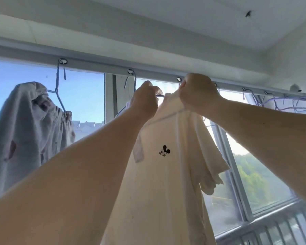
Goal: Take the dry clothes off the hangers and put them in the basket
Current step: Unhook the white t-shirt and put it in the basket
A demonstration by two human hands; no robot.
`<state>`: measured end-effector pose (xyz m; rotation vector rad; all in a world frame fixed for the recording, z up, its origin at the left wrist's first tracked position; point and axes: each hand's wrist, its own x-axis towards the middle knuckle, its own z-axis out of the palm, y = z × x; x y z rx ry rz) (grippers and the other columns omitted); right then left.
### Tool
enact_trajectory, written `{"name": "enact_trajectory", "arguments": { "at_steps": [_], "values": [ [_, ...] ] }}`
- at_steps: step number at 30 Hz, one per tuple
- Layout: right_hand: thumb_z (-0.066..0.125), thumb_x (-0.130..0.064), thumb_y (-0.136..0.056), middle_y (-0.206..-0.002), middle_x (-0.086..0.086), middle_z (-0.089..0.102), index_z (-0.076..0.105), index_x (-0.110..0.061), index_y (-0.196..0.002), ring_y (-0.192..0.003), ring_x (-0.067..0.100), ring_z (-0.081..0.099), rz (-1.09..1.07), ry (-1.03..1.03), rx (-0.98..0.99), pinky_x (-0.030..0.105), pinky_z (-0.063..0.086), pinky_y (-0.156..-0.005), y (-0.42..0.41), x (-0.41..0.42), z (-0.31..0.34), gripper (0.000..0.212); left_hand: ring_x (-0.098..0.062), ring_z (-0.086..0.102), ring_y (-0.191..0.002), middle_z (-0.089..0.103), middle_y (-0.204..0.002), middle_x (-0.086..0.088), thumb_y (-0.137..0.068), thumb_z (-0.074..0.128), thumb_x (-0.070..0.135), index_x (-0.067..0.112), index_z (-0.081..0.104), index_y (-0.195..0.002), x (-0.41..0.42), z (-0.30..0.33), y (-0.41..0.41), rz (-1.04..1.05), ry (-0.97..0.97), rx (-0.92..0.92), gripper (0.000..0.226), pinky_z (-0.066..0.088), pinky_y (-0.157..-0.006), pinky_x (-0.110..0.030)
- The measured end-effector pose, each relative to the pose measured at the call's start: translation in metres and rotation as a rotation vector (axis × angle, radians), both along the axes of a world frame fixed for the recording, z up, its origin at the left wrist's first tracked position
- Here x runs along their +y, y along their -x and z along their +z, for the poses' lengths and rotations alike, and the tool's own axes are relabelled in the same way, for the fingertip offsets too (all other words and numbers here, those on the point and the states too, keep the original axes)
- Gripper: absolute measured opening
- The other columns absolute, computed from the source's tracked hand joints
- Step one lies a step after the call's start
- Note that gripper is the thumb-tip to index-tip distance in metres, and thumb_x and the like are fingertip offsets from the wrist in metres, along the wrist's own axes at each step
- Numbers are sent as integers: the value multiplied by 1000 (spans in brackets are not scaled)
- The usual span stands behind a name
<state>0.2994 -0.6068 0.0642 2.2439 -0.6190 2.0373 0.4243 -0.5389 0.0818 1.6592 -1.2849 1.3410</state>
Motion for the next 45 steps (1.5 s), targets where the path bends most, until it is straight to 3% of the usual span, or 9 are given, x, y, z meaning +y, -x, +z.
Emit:
{"name": "enact_trajectory", "arguments": {
  "at_steps": [4, 10, 16, 21, 26, 32, 37, 40, 45],
  "values": [
    [34, -6, -94, -113, 15, 55, 45, -2, -116, -105, 30, 50, 40, -61, -156, 28, 30, -76, 13, -10, -17, 26, -21, 52, -114, 50, -126, -2, -92, 55, 24, 17, 60, -121, -3, 5, 0, -2, 32, -7, 29, 44, -96, -38],
    [36, -22, -99, -109, 15, 59, 49, -3, -112, -91, 27, 51, 194, -96, -193, 28, 32, -72, 9, -25, -48, 27, -26, 53, -114, 51, -126, -7, -96, 47, 19, 13, 58, -124, -15, 6, -1, -17, 41, 12, 30, 44, -98, -40],
    [59, -37, -88, -64, -4, 55, 67, -12, -76, -74, 18, 53, 259, -64, -37, 25, 34, -65, -11, -32, -60, 29, -24, 49, -121, 48, -133, -6, -96, 48, 15, 14, 54, -128, -16, 2, -9, -64, 25, -33, 33, 40, -103, -36],
    [61, -30, -88, -64, 4, 55, 68, 0, -79, -68, 19, 50, 333, -63, -109, 27, 33, -57, -31, -37, -59, 32, -19, 41, -130, 43, -142, -4, -96, 41, 4, 16, 45, -136, -13, -5, -17, -186, 60, -15, 42, 30, -112, -30],
    [64, -32, -86, -56, -7, 49, 68, -8, -76, -55, 4, 43, 353, -97, -56, 12, 32, -52, -47, -49, -69, 26, -19, 48, -118, 48, -133, -7, -90, 35, -10, 15, 49, -131, -5, -39, -61, -155, 296, 189, 50, 31, -84, -16],
    [63, -30, -87, -80, 4, 64, 70, -6, -84, -81, 16, 56, 365, -121, -49, 24, 37, -66, -56, -54, -75, 25, -29, 38, -130, 37, -144, -11, -84, 40, -7, 16, 33, -142, -6, -93, -120, -136, 167, 603, 63, 39, -99, -39],
    [62, -34, -87, -68, -5, 56, 63, -18, -74, -77, 16, 53, 331, -158, -36, 27, 35, -59, -57, -59, -80, 21, -27, 41, -129, 37, -146, -10, -97, 42, 29, 18, 29, -144, -16, -94, -131, -418, 175, 798, 50, 37, -94, -31],
    [61, -32, -88, -78, 0, 61, 68, -12, -82, -82, 17, 55, 300, -134, -6, 26, 32, -59, -56, -58, -83, 22, -24, 53, -110, 52, -133, -13, -95, 47, 31, 18, 44, -135, -27, -88, -137, -602, 151, 868, 42, 48, -83, -32],
    [60, -33, -88, -79, -1, 61, 69, -12, -84, -84, 17, 55, 259, -142, 41, 24, 36, -64, -51, -56, -90, 22, -23, 53, -74, 57, -74, -5, -92, 51, 12, 16, 67, -75, -41, -87, -133, -837, 260, 1104, 23, 46, -76, -36]
  ]
}}
